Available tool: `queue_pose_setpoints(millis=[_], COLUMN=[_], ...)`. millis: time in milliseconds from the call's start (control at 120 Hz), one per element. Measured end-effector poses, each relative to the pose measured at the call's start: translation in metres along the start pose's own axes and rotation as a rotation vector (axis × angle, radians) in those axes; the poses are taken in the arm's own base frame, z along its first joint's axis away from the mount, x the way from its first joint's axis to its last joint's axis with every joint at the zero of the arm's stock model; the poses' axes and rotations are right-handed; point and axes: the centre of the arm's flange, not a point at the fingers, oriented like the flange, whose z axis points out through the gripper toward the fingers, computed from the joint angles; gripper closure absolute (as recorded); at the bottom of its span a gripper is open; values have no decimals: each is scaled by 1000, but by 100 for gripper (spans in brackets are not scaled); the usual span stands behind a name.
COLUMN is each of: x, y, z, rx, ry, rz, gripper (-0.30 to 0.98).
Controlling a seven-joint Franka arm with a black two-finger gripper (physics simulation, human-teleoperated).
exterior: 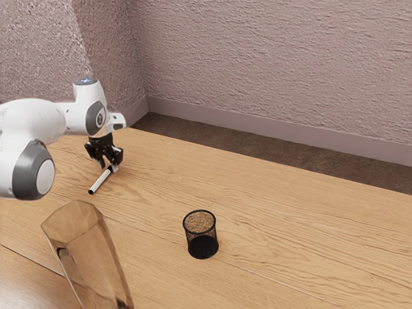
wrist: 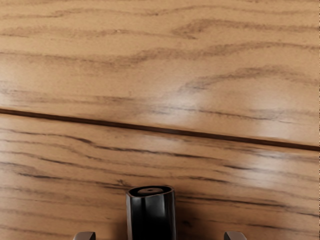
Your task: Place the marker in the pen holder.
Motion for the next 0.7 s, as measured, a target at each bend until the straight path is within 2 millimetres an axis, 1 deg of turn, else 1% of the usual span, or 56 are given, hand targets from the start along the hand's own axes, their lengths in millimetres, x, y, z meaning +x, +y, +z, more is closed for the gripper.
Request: queue_pose_setpoints(millis=[108, 208, 425, 467, 600, 700], x=[-1, -5, -13, -14, -16, -17], y=[1, -5, -10, -11, -13, -12], z=[2, 1, 6, 7, 11, 11], rx=[-9, -12, -21, -22, -28, -28], ry=[-3, -6, -20, -23, -27, -26], rz=[1, -8, -14, -15, -20, -23], gripper=[39, 39, 39, 42, 56, 54])
